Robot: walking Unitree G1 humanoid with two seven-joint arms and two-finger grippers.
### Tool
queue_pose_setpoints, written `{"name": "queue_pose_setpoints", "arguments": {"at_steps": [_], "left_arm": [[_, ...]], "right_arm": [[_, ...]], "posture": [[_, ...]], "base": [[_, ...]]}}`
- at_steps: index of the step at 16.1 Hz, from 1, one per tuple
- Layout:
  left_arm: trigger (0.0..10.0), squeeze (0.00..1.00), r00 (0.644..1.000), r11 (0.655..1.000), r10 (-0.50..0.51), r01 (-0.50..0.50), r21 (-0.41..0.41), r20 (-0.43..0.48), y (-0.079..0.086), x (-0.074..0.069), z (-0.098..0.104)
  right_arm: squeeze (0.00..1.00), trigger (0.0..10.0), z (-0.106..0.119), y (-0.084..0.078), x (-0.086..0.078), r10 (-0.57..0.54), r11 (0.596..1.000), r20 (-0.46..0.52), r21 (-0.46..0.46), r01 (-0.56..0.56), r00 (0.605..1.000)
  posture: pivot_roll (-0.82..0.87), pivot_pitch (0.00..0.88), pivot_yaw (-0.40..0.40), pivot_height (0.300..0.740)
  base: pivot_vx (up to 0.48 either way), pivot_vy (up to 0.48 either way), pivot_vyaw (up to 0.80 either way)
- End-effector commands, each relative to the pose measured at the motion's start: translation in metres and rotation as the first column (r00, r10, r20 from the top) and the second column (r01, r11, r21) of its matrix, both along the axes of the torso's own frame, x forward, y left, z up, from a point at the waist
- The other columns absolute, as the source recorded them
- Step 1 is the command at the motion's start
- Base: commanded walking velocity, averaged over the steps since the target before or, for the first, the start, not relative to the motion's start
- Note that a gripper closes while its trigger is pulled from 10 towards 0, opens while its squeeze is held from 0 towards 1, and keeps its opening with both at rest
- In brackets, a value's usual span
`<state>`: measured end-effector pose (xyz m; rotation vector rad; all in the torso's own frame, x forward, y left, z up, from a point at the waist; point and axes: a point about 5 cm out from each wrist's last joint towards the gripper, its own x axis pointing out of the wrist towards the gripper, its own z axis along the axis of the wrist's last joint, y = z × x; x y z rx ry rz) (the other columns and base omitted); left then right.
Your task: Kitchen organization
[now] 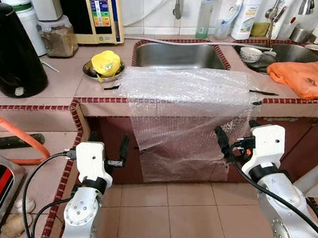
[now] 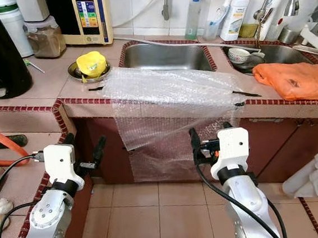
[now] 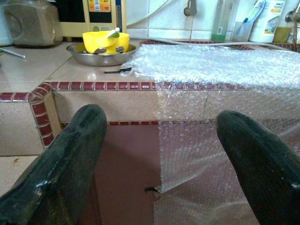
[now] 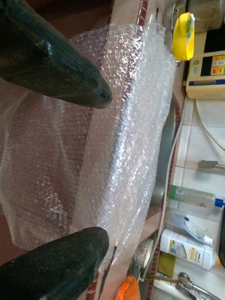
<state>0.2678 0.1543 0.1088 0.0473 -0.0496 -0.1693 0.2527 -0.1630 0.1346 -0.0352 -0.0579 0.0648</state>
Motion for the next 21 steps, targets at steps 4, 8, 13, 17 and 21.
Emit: {"name": "queue_pose_setpoints", "arguments": {"at_steps": [4, 8, 13, 17, 21], "left_arm": [[10.0, 0.00, 1.000, 0.999, -0.030, 0.030, -0.011, -0.003, -0.0041, -0.0005, 0.0027], [10.0, 0.00, 0.999, 0.999, -0.037, 0.037, -0.009, -0.012, -0.0018, 0.0006, 0.0019], [10.0, 0.00, 0.999, 0.999, -0.051, 0.051, -0.007, -0.017, -0.0018, 0.0014, 0.0019], [10.0, 0.00, 0.999, 0.999, -0.049, 0.049, -0.001, -0.015, -0.0012, 0.0021, 0.0021], [10.0, 0.00, 0.998, 0.998, -0.062, 0.061, 0.023, 0.023, -0.0034, 0.0019, 0.0090]], "right_arm": [[0.00, 10.0, 0.0031, -0.0036, -0.0015, -0.021, 1.000, 0.019, -0.009, 0.021, 1.000], [0.00, 10.0, 0.0021, -0.0038, -0.0018, -0.029, 1.000, 0.019, -0.011, 0.029, 0.999], [0.00, 10.0, 0.0014, -0.0049, -0.0026, -0.037, 0.999, 0.019, -0.016, 0.037, 0.999], [0.00, 10.0, 0.0023, -0.0053, -0.0024, -0.035, 0.999, 0.025, -0.024, 0.035, 0.999], [0.00, 10.0, 0.0024, -0.0058, -0.0038, -0.036, 0.999, 0.025, -0.028, 0.037, 0.999]], "posture": [[0.03, 0.000, -0.042, 0.740], [0.02, 0.000, -0.030, 0.740], [0.02, 0.000, -0.021, 0.740], [0.02, 0.000, -0.022, 0.740], [0.02, 0.000, -0.026, 0.740]], "base": [[0.305, 0.000, 0.00], [0.356, 0.000, 0.00], [0.380, 0.000, 0.00], [0.382, 0.000, 0.00], [0.382, 0.000, 0.00]]}}
